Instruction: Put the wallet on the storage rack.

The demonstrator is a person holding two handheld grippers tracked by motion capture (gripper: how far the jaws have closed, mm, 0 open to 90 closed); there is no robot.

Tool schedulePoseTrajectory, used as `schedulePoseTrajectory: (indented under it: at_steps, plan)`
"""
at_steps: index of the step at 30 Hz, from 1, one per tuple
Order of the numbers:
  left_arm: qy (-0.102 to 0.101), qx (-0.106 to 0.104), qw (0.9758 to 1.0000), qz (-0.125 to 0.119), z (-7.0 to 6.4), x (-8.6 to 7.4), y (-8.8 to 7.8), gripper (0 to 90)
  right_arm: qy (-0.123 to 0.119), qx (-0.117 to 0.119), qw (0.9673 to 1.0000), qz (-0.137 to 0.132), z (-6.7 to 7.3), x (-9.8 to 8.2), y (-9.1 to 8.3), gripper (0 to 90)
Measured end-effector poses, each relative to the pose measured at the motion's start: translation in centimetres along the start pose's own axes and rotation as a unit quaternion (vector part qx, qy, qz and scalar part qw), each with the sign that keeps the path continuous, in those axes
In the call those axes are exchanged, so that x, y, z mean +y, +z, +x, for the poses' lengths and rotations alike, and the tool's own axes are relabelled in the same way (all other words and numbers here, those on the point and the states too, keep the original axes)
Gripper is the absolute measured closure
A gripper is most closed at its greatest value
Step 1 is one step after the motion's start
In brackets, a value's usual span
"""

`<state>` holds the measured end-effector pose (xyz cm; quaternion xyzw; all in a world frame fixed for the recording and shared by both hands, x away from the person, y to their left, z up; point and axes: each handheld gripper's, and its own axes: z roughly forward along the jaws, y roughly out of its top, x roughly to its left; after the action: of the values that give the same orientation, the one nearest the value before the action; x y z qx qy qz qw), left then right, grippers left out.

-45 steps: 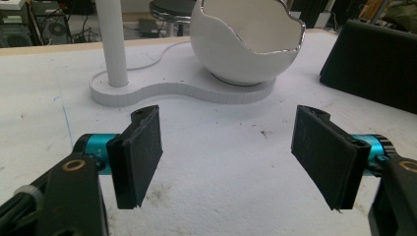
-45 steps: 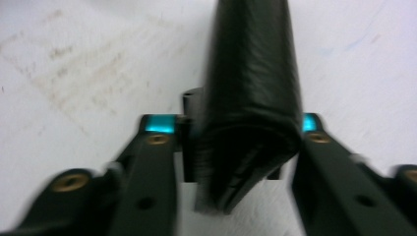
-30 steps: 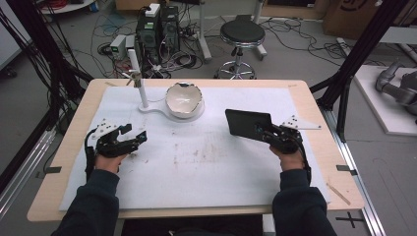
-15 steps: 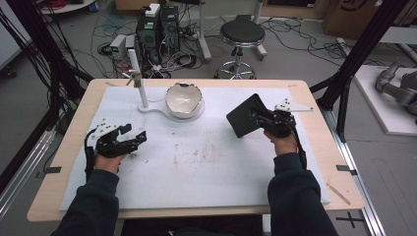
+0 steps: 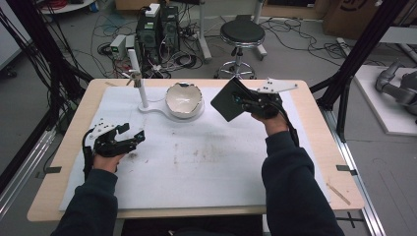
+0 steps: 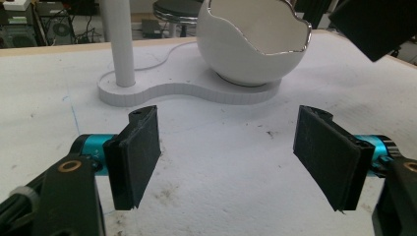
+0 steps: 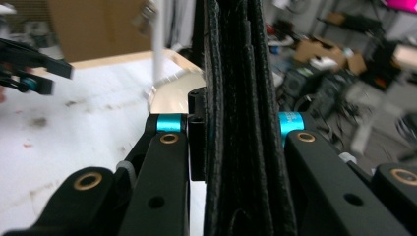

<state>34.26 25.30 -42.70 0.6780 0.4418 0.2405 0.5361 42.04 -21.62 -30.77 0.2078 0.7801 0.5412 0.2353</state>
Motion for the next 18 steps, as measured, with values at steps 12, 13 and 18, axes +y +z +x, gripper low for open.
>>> schedulePoseTrajectory:
  at_steps: [12,13,18]
  plan:
    - [-0.012,0.008,0.9999,-0.007,0.8,0.0,-0.6,25.7,-0.111,0.081,0.9904,-0.017,0.9,6.8,6.5,74.8]
    - [-0.012,0.008,0.9999,-0.007,0.9,0.0,-0.7,25.7,-0.124,0.089,0.9882,-0.01,0.9,7.2,7.3,74.8]
    - [-0.016,0.012,0.9998,-0.009,1.2,0.0,-0.9,25.7,-0.154,0.105,0.9824,0.011,1.4,7.9,9.8,74.8]
